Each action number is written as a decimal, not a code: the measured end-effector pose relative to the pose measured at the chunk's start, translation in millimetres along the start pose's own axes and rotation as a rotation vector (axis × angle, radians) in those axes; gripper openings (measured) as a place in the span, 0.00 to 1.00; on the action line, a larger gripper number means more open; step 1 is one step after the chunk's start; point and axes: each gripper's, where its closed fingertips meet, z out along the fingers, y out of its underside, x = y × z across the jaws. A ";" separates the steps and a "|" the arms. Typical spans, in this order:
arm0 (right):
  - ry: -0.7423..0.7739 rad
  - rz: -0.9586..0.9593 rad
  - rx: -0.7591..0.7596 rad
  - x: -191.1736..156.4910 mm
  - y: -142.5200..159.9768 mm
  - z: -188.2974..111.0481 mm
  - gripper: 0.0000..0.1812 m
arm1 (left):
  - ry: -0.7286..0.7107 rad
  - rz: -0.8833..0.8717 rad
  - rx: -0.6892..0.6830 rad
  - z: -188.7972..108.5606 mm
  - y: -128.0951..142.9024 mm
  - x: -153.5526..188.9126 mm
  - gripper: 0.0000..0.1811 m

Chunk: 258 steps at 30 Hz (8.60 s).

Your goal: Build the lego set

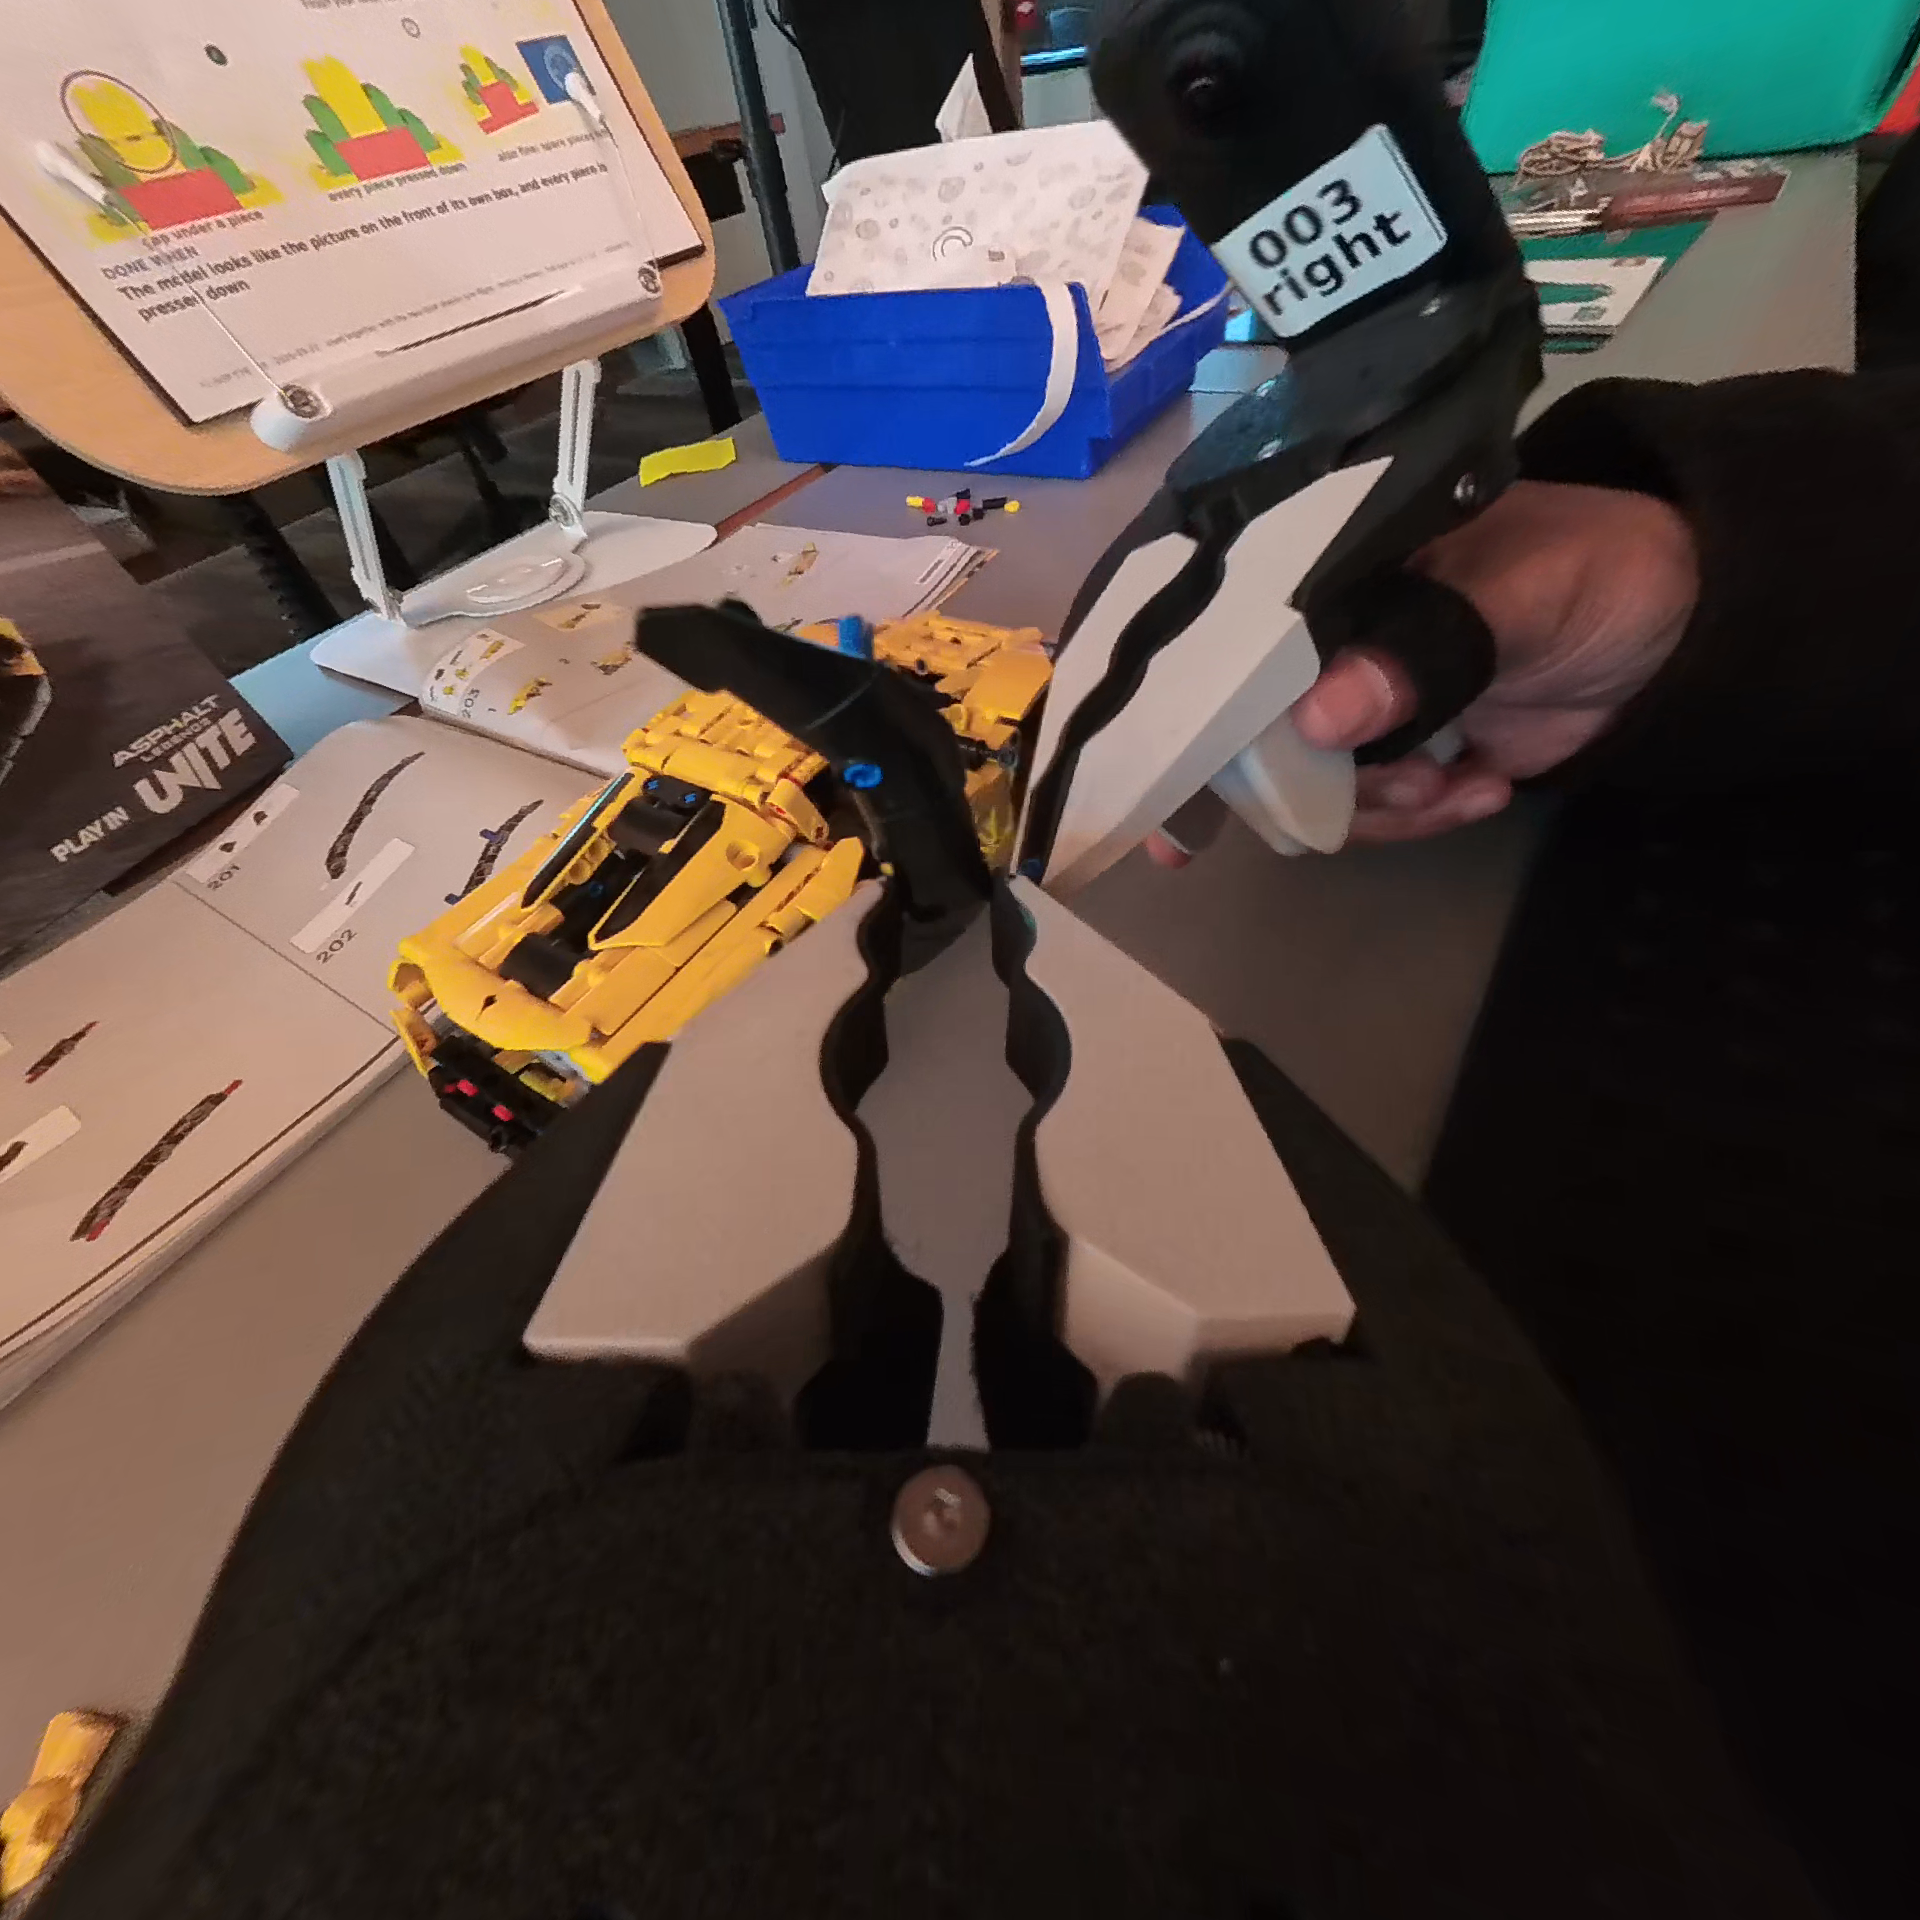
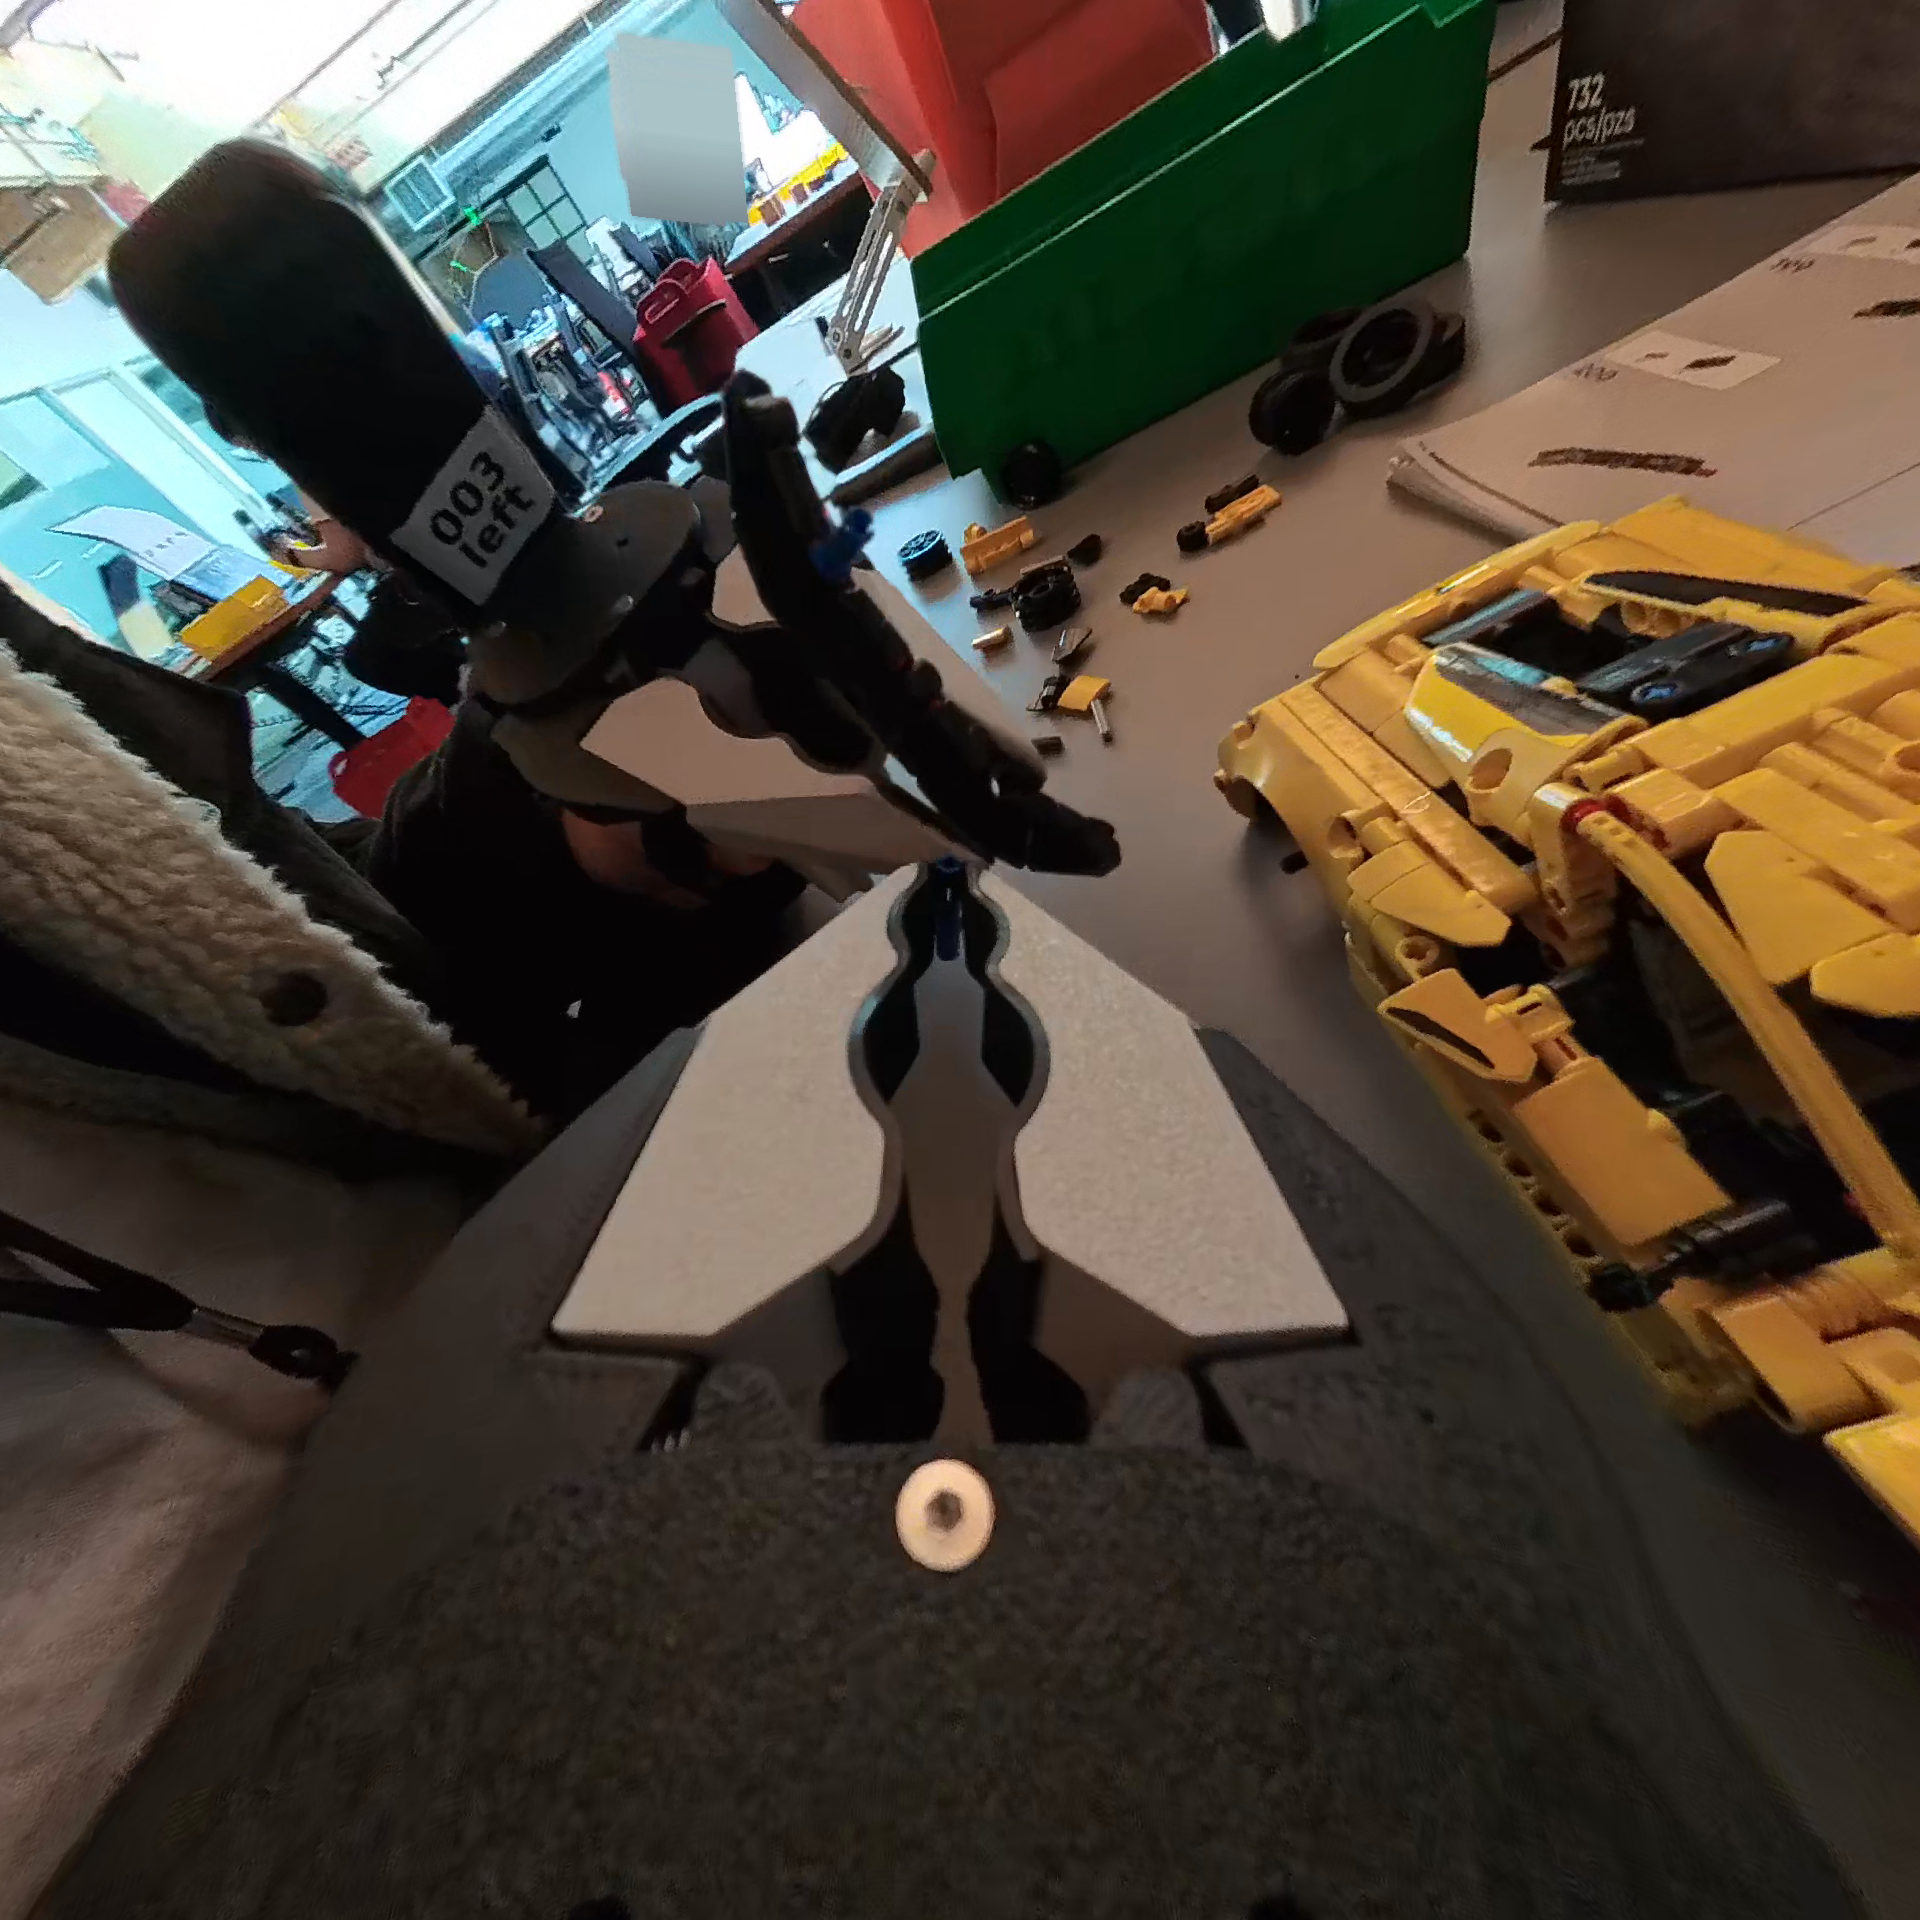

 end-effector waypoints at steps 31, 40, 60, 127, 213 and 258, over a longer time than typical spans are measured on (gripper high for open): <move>1.167 0.193 -0.048 182.6 112.7 -433.8 0.02 | 0.090 -0.174 0.121 -7.6 -14.4 -0.5 0.09; 1.024 0.191 0.066 167.5 86.9 -408.1 0.02 | 0.100 -0.187 0.118 -6.9 -13.7 0.1 0.09; 0.279 -0.225 0.083 -17.6 -3.5 -14.3 0.02 | 0.100 -0.111 0.102 -2.6 -15.1 11.5 0.09; 0.775 -0.029 -0.356 103.5 102.6 -237.1 0.03 | 0.074 -0.088 0.084 -3.8 -11.1 8.3 0.09; -0.193 -0.302 -0.425 -47.9 14.2 -39.0 0.02 | 0.480 -0.061 0.116 -13.8 -19.2 76.5 0.09; -0.305 -0.215 0.323 -69.4 -47.5 -23.8 0.03 | 0.617 -0.469 0.442 -46.1 -68.5 45.2 0.09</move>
